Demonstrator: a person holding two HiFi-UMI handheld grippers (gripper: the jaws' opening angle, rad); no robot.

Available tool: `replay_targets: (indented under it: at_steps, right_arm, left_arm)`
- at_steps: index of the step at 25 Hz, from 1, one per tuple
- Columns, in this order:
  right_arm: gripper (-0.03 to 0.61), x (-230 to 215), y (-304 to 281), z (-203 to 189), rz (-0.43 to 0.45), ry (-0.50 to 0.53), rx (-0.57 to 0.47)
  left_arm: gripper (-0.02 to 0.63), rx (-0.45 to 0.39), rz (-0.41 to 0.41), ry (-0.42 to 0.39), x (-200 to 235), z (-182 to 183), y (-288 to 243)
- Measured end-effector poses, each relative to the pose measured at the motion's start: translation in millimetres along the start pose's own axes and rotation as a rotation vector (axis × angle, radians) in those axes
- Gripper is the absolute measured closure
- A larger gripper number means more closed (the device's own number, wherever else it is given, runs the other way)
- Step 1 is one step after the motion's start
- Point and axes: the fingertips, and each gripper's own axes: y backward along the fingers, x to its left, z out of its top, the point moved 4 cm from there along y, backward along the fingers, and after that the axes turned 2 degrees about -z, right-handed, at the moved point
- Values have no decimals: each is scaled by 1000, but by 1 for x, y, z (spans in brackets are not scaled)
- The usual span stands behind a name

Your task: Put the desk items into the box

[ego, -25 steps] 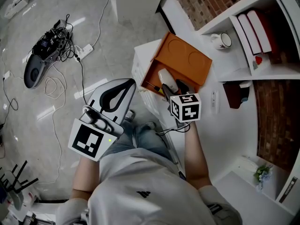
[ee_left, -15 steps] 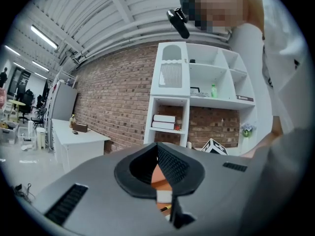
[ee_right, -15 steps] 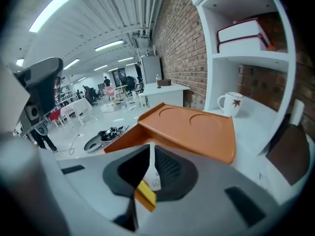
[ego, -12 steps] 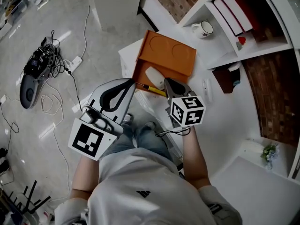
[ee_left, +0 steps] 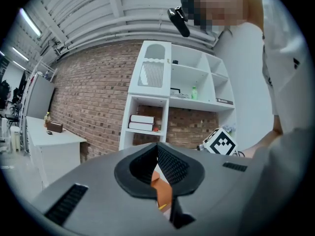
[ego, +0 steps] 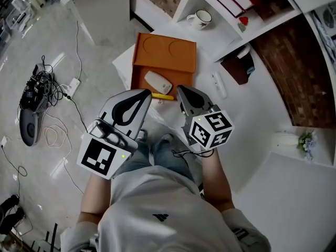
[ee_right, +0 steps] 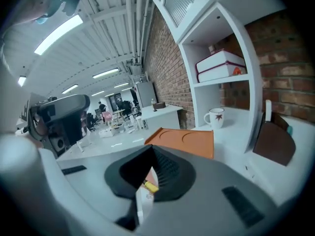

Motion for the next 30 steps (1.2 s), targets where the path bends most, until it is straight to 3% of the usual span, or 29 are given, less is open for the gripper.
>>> replay_targets:
  at_steps: [10,30]
  right_arm:
    - [569,-2,61,21,-80,-26,-173]
    - [569,-10,157,31,-237,-46,-377]
  left_arm:
    - [600,6,-169,-17,-37,3,-31]
    - [601,27,-470,-50,-116,0,-84]
